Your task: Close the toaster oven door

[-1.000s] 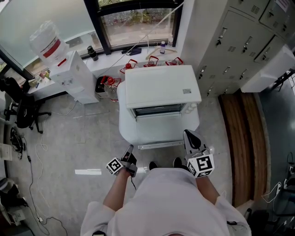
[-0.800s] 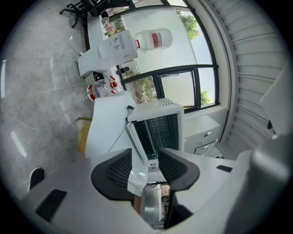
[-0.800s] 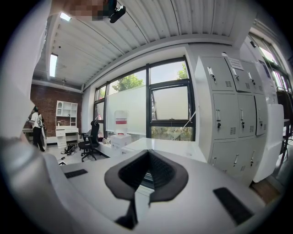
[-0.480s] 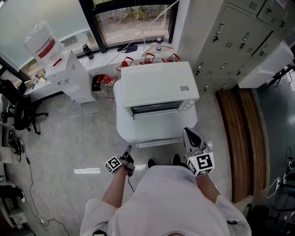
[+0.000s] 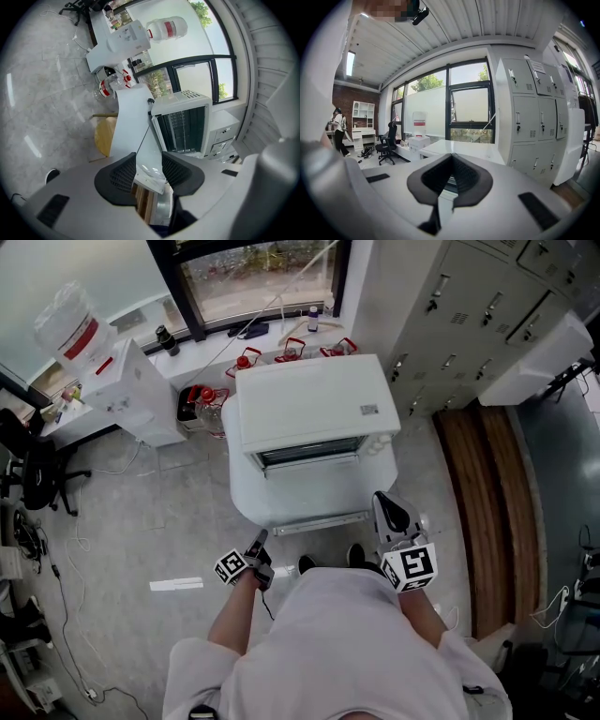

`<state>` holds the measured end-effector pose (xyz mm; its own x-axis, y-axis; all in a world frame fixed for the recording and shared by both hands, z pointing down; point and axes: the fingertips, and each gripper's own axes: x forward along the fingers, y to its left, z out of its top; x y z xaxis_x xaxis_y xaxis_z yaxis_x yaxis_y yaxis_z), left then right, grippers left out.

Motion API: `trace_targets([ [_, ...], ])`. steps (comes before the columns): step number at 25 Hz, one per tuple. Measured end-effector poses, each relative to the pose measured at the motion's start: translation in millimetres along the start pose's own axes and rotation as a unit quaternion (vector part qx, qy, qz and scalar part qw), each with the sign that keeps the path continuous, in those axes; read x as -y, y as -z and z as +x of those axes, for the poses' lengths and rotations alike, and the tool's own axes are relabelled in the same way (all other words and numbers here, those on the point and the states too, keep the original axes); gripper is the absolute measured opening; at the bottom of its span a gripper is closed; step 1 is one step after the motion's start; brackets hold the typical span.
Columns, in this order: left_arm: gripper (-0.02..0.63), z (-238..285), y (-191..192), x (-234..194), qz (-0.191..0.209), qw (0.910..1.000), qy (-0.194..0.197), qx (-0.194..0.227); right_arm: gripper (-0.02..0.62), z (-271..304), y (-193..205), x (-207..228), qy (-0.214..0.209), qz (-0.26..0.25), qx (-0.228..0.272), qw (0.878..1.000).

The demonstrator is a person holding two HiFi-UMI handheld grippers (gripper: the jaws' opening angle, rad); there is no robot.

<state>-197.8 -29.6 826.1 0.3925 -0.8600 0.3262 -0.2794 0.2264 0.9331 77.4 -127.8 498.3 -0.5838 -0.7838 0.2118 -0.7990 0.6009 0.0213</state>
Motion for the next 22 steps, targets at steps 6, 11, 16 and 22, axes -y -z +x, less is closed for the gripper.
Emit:
trace_targets([
  [6, 0.172, 5.9, 10.4, -13.1, 0.010, 0.9994, -0.016, -0.027, 0.008, -2.0, -0.2, 4.5, 0.013, 0.000, 0.001, 1.000],
  [11, 0.172, 12.4, 16.0, -15.0, 0.012, 0.9987, -0.018, -0.046, 0.008, -6.7, -0.3, 10.9, 0.027, 0.001, 0.001, 1.000],
  [16, 0.172, 21.6, 20.4, -18.0, 0.017, 0.9978, -0.017, -0.062, 0.008, -11.6, 0.1, 18.6, 0.040, 0.003, 0.003, 0.999],
  [22, 0.172, 25.9, 21.0, -21.0, 0.018, 0.9974, -0.019, -0.067, 0.008, -17.4, -0.5, 22.9, 0.050, 0.002, 0.004, 0.999],
])
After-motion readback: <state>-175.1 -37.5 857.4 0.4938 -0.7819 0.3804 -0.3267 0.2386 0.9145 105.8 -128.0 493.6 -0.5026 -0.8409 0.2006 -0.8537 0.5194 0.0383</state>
